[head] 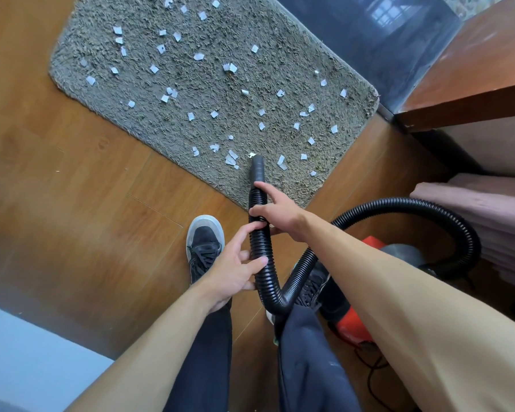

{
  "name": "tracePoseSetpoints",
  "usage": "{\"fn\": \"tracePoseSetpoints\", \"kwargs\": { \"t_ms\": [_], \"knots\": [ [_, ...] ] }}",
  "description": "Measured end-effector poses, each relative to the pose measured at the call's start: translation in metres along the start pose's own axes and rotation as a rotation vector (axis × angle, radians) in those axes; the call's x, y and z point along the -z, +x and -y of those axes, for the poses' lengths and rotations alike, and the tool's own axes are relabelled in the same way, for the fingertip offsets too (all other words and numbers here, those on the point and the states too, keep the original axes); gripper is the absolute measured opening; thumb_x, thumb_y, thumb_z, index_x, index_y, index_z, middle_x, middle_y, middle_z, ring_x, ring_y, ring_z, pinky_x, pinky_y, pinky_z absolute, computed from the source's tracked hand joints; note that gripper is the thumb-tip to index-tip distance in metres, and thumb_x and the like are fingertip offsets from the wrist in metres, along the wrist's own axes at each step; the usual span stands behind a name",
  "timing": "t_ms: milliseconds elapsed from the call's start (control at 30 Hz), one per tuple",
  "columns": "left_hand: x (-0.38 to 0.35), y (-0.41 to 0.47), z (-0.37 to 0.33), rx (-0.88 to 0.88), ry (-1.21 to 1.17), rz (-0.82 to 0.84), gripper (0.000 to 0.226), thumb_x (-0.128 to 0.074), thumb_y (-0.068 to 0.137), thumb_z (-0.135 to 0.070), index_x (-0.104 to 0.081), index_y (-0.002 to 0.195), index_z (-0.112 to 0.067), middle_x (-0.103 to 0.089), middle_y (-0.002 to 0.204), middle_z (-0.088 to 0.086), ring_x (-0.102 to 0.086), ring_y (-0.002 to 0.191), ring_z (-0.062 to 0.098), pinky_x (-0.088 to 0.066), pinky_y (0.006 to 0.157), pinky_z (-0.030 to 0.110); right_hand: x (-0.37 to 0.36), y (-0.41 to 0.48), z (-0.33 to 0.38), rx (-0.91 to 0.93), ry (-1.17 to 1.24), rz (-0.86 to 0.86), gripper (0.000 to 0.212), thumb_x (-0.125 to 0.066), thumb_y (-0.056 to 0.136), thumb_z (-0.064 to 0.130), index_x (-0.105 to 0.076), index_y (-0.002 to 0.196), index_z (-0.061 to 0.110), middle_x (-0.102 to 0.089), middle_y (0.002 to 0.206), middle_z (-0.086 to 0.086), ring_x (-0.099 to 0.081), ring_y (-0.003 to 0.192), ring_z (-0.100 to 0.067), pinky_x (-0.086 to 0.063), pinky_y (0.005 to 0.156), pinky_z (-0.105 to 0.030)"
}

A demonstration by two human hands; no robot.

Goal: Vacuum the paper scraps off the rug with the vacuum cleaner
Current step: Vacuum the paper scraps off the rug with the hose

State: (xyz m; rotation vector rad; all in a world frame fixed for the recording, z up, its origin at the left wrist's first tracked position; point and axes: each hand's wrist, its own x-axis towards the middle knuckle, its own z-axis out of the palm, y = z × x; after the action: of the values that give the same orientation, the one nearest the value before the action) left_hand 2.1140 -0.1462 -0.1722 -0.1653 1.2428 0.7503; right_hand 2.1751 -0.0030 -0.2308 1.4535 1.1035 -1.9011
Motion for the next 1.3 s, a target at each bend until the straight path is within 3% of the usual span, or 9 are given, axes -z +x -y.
{"fn": "tracePoseSetpoints", "kwargs": {
  "t_ms": [233,400,667,967,1100,1300],
  "knots": [
    [0.010,0.000,-0.001,-0.008,-0.022,-0.011,0.056,-0.055,0.098,-0.003,-0.049,0.127,-0.050,-0.065,0.120,0.020,-0.067,0.097,0.024,-0.055,0.088,0.056,-0.008,0.005,0.012,0.003,-0.071,0.024,0.070,-0.055,0.091,0.006,-0.030,0.150,0.033,-0.054,0.128,-0.008,-0.062,0.085,-0.017,-0.054,0.057,-0.030],
    [0.011,0.001,-0.002,-0.005,-0.021,-0.018,0.056,-0.054,0.098,-0.002,-0.050,0.125,-0.051,-0.069,0.110,0.018,-0.068,0.098,0.025,-0.054,0.088,0.058,-0.007,0.006,0.016,0.004,-0.103,0.024,0.069,-0.057,0.091,0.007,-0.031,0.150,0.032,-0.055,0.118,-0.006,-0.061,0.079,-0.017,-0.050,0.052,-0.027],
    [-0.002,0.008,-0.002,0.011,0.043,0.021,0.056,-0.054,0.098,-0.002,-0.048,0.129,-0.048,-0.070,0.097,0.008,-0.067,0.091,0.022,-0.057,0.084,0.054,0.009,0.001,-0.005,-0.017,0.055,-0.035,0.068,-0.057,0.089,0.006,-0.035,0.147,0.034,-0.058,0.125,-0.008,-0.064,0.092,-0.018,-0.057,0.059,-0.032],
    [-0.019,0.016,-0.008,0.041,0.180,0.073,0.056,-0.055,0.097,-0.004,-0.048,0.130,-0.049,-0.067,0.098,0.010,-0.065,0.092,0.020,-0.060,0.077,0.042,0.033,-0.010,-0.029,-0.039,0.240,-0.113,0.066,-0.059,0.092,0.006,-0.037,0.147,0.035,-0.058,0.122,-0.003,-0.057,0.075,-0.009,-0.052,0.047,-0.022],
    [-0.026,0.019,-0.010,0.028,0.206,0.057,0.056,-0.056,0.096,-0.005,-0.048,0.129,-0.050,-0.065,0.099,0.010,-0.064,0.091,0.020,-0.058,0.080,0.046,0.037,-0.010,-0.030,-0.021,0.255,-0.114,0.067,-0.058,0.093,0.007,-0.035,0.148,0.036,-0.059,0.125,-0.003,-0.059,0.079,-0.008,-0.051,0.050,-0.023],
    [-0.031,0.022,-0.011,0.005,0.225,0.020,0.057,-0.056,0.096,-0.004,-0.047,0.130,-0.048,-0.065,0.101,0.010,-0.063,0.091,0.020,-0.059,0.077,0.042,0.040,-0.006,-0.029,0.007,0.265,-0.093,0.067,-0.059,0.091,0.007,-0.037,0.147,0.038,-0.058,0.127,-0.003,-0.060,0.083,-0.009,-0.053,0.054,-0.027]
  ]
}}
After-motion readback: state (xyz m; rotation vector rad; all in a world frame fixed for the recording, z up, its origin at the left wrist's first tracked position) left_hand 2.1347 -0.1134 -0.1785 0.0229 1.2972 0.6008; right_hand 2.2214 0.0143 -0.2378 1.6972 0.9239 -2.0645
